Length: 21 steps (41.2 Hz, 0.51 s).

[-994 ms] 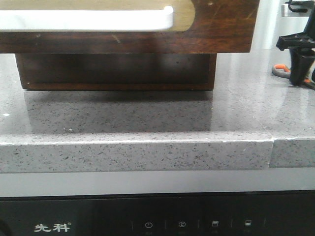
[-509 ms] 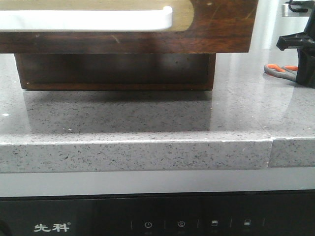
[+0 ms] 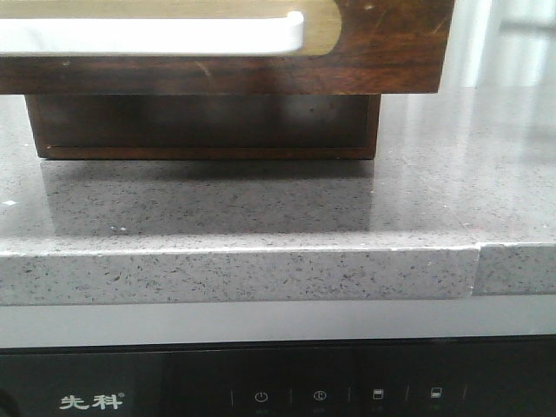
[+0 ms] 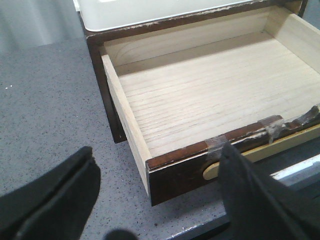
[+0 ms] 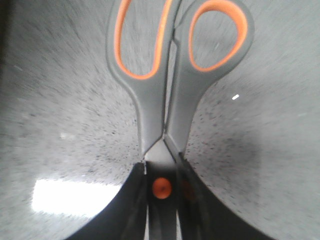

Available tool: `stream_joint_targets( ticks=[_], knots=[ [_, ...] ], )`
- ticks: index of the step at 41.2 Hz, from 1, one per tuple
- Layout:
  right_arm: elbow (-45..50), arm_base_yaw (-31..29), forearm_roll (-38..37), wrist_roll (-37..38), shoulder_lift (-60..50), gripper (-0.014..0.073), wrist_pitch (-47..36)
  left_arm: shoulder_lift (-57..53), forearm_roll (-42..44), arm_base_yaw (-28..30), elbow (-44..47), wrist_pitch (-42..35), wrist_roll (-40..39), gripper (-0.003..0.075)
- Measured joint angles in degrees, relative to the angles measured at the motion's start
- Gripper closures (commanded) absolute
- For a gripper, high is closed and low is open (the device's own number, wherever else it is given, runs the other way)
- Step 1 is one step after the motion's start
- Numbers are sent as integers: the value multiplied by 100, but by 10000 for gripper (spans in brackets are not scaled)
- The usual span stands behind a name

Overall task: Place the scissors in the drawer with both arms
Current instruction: 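Close the right gripper on the scissors blades and lift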

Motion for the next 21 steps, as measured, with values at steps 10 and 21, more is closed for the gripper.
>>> stream_joint_targets(
  ticks=[10, 21],
  knots=[
    [0, 0, -8, -10, -1372, 536, 180, 0, 0, 0, 0, 0, 0, 226],
    [0, 0, 21, -110, -2539, 536, 571, 0, 0, 0, 0, -11, 0, 226]
  ],
)
